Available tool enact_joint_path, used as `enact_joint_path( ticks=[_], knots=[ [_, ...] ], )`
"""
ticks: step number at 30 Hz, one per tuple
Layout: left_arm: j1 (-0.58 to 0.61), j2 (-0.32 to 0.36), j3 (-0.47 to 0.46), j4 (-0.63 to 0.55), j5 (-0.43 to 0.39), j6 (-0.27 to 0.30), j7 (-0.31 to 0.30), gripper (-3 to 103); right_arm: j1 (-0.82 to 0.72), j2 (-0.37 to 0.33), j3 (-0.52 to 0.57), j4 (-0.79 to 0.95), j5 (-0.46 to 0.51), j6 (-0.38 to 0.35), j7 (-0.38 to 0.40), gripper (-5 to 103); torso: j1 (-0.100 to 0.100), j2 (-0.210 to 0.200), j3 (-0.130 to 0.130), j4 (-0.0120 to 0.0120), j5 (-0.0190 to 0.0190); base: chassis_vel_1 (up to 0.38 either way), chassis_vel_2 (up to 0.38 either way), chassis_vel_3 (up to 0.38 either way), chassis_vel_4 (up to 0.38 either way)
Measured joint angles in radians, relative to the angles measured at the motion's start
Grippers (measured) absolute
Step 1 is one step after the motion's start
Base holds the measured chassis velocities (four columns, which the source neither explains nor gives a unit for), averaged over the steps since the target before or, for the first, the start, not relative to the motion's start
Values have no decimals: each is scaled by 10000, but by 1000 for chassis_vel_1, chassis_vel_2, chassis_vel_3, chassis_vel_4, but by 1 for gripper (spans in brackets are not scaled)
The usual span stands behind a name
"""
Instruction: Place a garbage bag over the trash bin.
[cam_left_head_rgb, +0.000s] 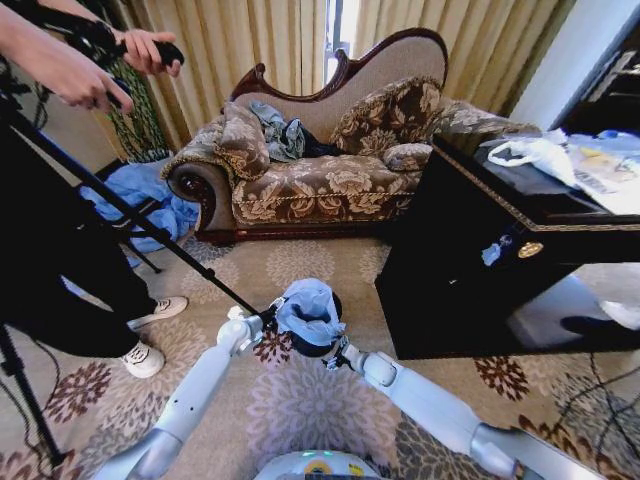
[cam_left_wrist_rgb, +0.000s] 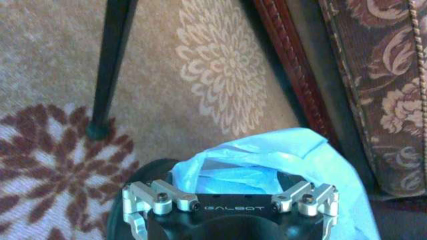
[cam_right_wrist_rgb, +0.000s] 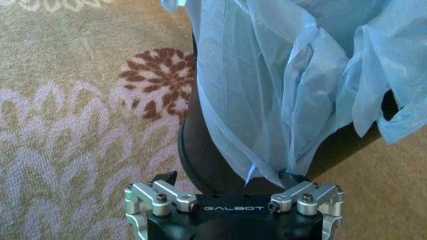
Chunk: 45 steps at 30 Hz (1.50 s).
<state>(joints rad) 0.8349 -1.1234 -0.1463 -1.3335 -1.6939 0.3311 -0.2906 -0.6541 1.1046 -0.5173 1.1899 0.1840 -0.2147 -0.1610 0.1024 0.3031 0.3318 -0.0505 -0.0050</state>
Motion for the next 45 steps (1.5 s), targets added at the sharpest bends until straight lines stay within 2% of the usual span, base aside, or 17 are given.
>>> enact_joint_path(
  ticks=[7, 9, 11, 12, 14, 15, 18, 19, 20, 22, 24, 25, 26, 28, 35, 40, 45],
  knots=[
    [167, 285, 87, -178, 414, 25, 335, 100, -61, 64, 160, -57, -40, 80, 27, 99, 0, 0, 0, 0, 0, 0, 0, 0, 0],
    [237, 451, 249, -289, 1061, -6, 613, 100, -102, 70, 207, -46, -46, 128, 52, 99, 0, 0, 0, -1, 0, 0, 0, 0, 0],
    [332, 739, 445, -387, 2148, -180, 1061, 100, -171, 67, 274, 43, -45, 135, 69, 99, 0, 0, 0, -2, 0, 0, 0, 0, 0],
    [332, 739, 445, -387, 2148, -180, 1061, 100, -171, 67, 274, 43, -45, 135, 69, 99, 0, 0, 0, -2, 0, 0, 0, 0, 0],
    [545, 1147, 594, -594, 3711, -586, 1816, 100, -248, 6, 295, 281, 8, 106, 98, 99, 0, 0, 0, 0, -1, 0, 0, 0, 0],
    [545, 1147, 594, -594, 3711, -586, 1816, 100, -248, 6, 295, 281, 8, 106, 98, 99, 0, 0, 0, 0, -1, 0, 0, 0, 0],
    [779, 1568, 581, -982, 5199, -1029, 2486, 103, -289, -29, 301, 468, 73, 55, 121, 99, 0, 0, 0, 1, 0, 0, 0, 0, 0],
    [812, 1839, 587, -1139, 6157, -1349, 2847, 100, -290, -26, 308, 510, 87, 45, 138, 99, 0, 0, 0, 1, -1, 0, 0, 0, 0],
    [812, 1839, 587, -1139, 6157, -1349, 2847, 100, -290, -26, 308, 510, 87, 45, 138, 99, 0, 0, 0, 1, -1, 0, 0, 0, 0],
    [682, 2192, 648, -1226, 7470, -2078, 3417, 97, -269, -30, 307, 547, 114, 31, 144, 99, 0, 0, 0, 3, 0, 0, 0, 0, 0],
    [385, 2450, 774, -1247, 8330, -2607, 3804, 97, -209, -56, 281, 575, 158, 23, 149, 99, 0, 0, 0, 2, 1, 0, 0, 0, 0],
    [385, 2450, 774, -1247, 8330, -2607, 3804, 97, -209, -56, 281, 575, 158, 23, 149, 99, 0, 0, 0, 2, 1, 0, 0, 0, 0],
    [32, 2606, 974, -1116, 9030, -3092, 4056, 96, -166, -54, 270, 540, 155, 35, 139, 99, 0, 0, -1, 1, 2, 0, 0, 0, 0],
    [-275, 2774, 1156, -938, 9890, -3547, 4304, 96, -61, 20, 192, 325, 145, 98, 92, 99, 0, 0, 0, -6, -4, 0, 0, 0, 0],
    [-714, 3240, 1822, -607, 11037, -3905, 4784, 94, 275, 524, -135, -379, 73, 379, -108, 99, 0, 0, 0, 4, -3, 0, 0, 0, 0],
    [-1104, 3314, 2236, -372, 11057, -3979, 5132, 92, 349, 716, -238, -612, 60, 445, -162, 99, 0, 0, 0, 3, 3, 0, 0, 0, 0],
    [-2316, 3091, 3334, 476, 11176, -4363, 5360, 85, 293, 755, -89, -738, -6, 543, -173, 99, 0, 0, 0, 1, 2, 0, 0, 0, 0]
  ],
)
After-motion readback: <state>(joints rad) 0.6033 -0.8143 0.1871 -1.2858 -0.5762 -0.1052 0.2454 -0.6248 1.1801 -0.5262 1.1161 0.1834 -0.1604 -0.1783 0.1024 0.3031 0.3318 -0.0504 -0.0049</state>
